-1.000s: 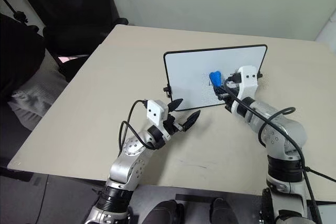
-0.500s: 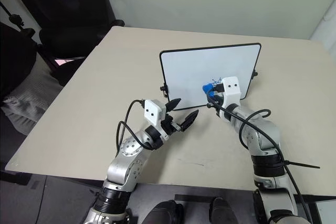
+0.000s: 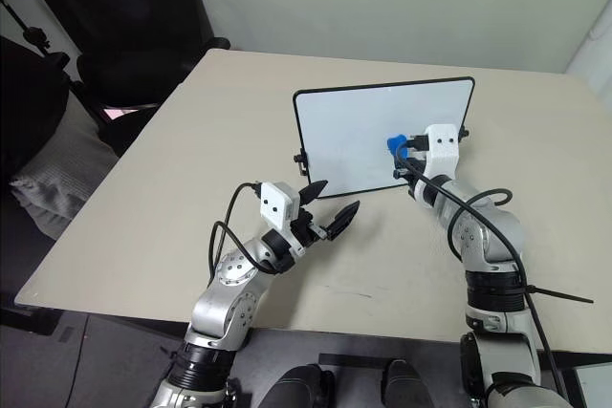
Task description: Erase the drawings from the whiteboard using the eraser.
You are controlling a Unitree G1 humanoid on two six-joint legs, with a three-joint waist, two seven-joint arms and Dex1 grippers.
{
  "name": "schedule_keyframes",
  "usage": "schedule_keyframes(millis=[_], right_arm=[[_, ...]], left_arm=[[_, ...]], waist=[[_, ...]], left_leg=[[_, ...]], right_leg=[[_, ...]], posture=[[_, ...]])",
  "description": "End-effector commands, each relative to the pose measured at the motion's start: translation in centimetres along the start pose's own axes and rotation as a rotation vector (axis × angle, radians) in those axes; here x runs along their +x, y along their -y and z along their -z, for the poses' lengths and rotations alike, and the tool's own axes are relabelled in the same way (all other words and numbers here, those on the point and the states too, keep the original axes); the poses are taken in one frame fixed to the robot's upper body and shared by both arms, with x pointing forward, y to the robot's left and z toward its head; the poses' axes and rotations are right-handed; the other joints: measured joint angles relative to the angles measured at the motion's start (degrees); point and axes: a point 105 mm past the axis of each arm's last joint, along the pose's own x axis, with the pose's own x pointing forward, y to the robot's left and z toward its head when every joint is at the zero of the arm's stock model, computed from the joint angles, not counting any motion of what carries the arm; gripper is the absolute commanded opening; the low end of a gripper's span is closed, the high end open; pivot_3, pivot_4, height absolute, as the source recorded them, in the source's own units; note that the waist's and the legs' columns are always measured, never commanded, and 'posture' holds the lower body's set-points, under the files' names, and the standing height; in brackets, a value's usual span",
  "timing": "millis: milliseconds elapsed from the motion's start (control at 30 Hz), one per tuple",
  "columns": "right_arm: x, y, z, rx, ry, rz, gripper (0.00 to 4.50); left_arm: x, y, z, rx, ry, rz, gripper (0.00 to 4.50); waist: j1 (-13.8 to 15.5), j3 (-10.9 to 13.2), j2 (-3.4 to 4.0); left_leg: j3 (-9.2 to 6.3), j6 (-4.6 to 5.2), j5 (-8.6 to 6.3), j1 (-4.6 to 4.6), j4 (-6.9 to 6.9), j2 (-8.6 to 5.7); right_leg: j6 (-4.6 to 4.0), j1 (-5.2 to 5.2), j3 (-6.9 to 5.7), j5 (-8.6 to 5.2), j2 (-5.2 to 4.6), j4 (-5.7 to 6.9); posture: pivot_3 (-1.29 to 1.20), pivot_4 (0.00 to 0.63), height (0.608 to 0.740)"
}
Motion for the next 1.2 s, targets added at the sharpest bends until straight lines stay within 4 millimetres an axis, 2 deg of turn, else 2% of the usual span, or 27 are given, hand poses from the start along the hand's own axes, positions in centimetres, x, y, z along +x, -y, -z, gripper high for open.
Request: schedule_keyframes(millis=[33,267,400,500,800,900,1033,1200], right_arm=[[-0.2,1.3,-1.4,-0.01,0.042,0.076,0.36],[0.7,-0.5,1.5,-0.03,-0.088,0.016,0.36],[0.9,-0.7,2.3,-0.056,-0.123,0.012,0.36],[0.8,-1.0,1.6,-0.058,-0.102,-0.001,0.36],[0.3,-0.9,-3.9,-0.029,0.084,-0.011,0.36],[0.2,-0.3,-4.3,-0.025,0.09,0.014,0.36],[0.4,0.8,-3.4,-0.023,0.063,0.052,0.36],[1.0,1.5,0.5,-0.036,-0.073,0.088,0.36]], left_arm=[[0.3,0.4,-1.5,0.011,0.052,0.021,4.5],[0.3,0.6,-1.5,0.022,0.053,0.022,4.5],[0.1,0.4,-1.6,0.026,0.053,0.013,4.5],[0.1,0.2,-1.7,0.026,0.053,0.01,4.5],[0.1,0.1,-1.6,0.016,0.056,0.005,4.5],[0.1,0.1,-1.6,0.014,0.057,0.005,4.5],[0.1,0.1,-1.6,0.015,0.059,0.005,4.5],[0.1,0.2,-1.6,0.02,0.058,0.004,4.5]], waist=[[0.0,0.0,0.0],[-0.3,0.0,0.0],[-0.5,0.0,0.0],[-0.5,0.0,0.0],[-0.6,0.0,0.01],[-0.6,0.0,0.01],[-0.5,0.0,0.01],[-0.5,0.0,0.01]], left_leg=[[0.0,0.0,0.0,0.0,0.0,0.0],[0.0,0.0,0.01,-0.01,-0.01,0.0],[0.0,-0.03,0.03,-0.02,-0.08,0.0],[0.0,-0.05,0.04,-0.07,-0.13,0.01],[0.01,-0.1,0.26,-0.66,-0.13,0.01],[0.01,-0.1,0.38,-0.77,-0.13,0.01],[0.01,-0.05,0.53,-0.77,-0.13,0.01],[0.01,0.0,0.69,-0.76,-0.13,0.02]], right_leg=[[0.0,0.0,0.0,0.0,0.0,0.0],[0.02,-0.02,0.02,0.03,0.0,0.0],[0.03,-0.08,0.03,0.03,0.01,-0.01],[0.02,-0.16,0.04,0.03,0.01,-0.01],[0.01,-0.82,0.04,0.27,0.01,0.0],[0.0,-0.92,0.04,0.44,0.01,-0.01],[-0.09,-0.91,0.04,0.56,0.0,-0.01],[-0.14,-0.88,0.04,0.73,0.0,-0.01]], posture=[[0.0,0.15,0.74],[0.0,0.15,0.74],[0.0,0.15,0.74],[0.0,0.15,0.74],[0.0,0.15,0.74],[0.0,0.15,0.74],[0.0,0.15,0.74],[0.0,0.15,0.74]])
